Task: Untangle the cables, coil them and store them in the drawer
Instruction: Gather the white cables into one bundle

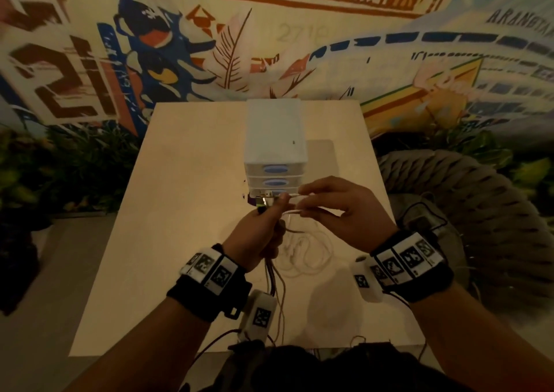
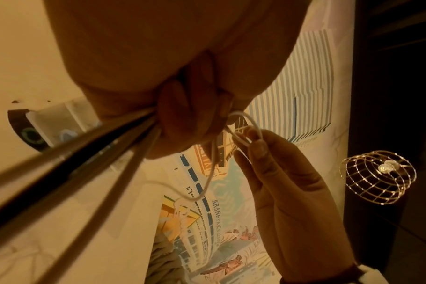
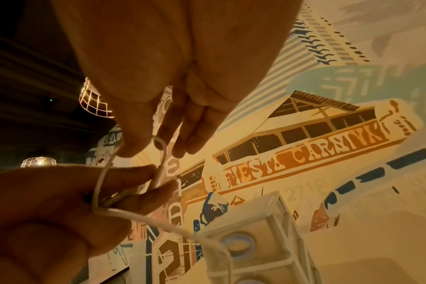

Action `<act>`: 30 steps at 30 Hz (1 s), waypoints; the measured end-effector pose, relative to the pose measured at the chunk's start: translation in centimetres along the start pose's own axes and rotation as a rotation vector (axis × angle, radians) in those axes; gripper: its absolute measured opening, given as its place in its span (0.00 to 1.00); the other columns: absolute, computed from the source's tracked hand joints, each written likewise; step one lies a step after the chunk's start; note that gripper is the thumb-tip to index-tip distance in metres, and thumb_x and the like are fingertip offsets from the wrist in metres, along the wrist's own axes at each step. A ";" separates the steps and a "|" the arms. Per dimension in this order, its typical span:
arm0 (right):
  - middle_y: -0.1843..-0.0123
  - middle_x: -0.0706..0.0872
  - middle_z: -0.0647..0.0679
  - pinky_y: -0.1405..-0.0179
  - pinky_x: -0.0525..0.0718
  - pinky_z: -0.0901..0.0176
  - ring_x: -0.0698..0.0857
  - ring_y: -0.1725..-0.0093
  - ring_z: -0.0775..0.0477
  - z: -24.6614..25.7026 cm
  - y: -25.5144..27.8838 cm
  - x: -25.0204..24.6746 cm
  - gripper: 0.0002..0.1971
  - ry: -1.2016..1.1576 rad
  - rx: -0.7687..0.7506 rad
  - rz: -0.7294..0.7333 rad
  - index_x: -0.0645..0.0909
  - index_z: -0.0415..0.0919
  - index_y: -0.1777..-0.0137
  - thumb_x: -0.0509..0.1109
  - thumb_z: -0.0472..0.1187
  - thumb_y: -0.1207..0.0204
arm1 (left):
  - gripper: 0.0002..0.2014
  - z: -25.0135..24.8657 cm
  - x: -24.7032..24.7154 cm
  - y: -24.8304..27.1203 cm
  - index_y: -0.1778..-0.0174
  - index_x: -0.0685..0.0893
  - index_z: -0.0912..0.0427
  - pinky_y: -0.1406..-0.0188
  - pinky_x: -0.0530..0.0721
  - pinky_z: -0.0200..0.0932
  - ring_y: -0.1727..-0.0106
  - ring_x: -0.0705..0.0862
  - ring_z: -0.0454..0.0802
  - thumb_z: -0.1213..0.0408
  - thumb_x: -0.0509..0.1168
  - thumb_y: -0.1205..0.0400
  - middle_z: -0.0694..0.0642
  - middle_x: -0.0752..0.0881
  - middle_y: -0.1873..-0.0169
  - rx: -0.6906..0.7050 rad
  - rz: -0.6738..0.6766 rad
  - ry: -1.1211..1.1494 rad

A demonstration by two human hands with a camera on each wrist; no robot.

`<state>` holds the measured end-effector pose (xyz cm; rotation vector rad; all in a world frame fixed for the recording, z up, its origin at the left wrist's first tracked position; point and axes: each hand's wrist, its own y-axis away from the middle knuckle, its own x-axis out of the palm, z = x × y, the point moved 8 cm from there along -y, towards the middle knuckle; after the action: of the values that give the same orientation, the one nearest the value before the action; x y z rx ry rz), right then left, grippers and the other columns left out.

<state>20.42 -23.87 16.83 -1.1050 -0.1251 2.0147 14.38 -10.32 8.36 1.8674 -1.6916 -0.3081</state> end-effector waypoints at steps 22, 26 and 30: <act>0.42 0.85 0.65 0.36 0.81 0.58 0.82 0.41 0.68 -0.7 0.6 4.1 0.25 -0.093 0.290 0.257 0.70 0.60 0.24 0.72 0.51 0.20 | 0.18 -3.4 -0.1 2.3 0.39 0.86 0.57 0.74 0.52 0.45 0.77 0.53 0.46 0.49 0.70 0.19 0.51 0.53 0.76 0.241 0.025 0.297; 0.66 0.80 0.60 0.55 0.74 0.59 0.77 0.61 0.60 -0.3 1.0 4.1 0.21 0.073 0.135 0.272 0.84 0.53 0.59 0.54 0.59 0.14 | 0.14 -4.8 -1.4 2.7 0.45 0.88 0.54 0.78 0.54 0.43 0.78 0.52 0.45 0.50 0.70 0.20 0.53 0.50 0.74 0.340 0.001 0.364; 0.64 0.80 0.58 0.55 0.76 0.63 0.80 0.59 0.59 -1.8 1.6 0.2 0.19 0.045 0.199 0.127 0.79 0.53 0.62 0.55 0.58 0.13 | 0.08 -6.0 -4.2 2.8 0.50 0.86 0.50 0.77 0.53 0.43 0.79 0.53 0.43 0.52 0.64 0.14 0.52 0.53 0.72 0.416 -0.050 0.496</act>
<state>20.72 -25.30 14.95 -1.0526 0.1695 2.0611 14.62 -4.72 13.78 2.0548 -1.4326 0.4915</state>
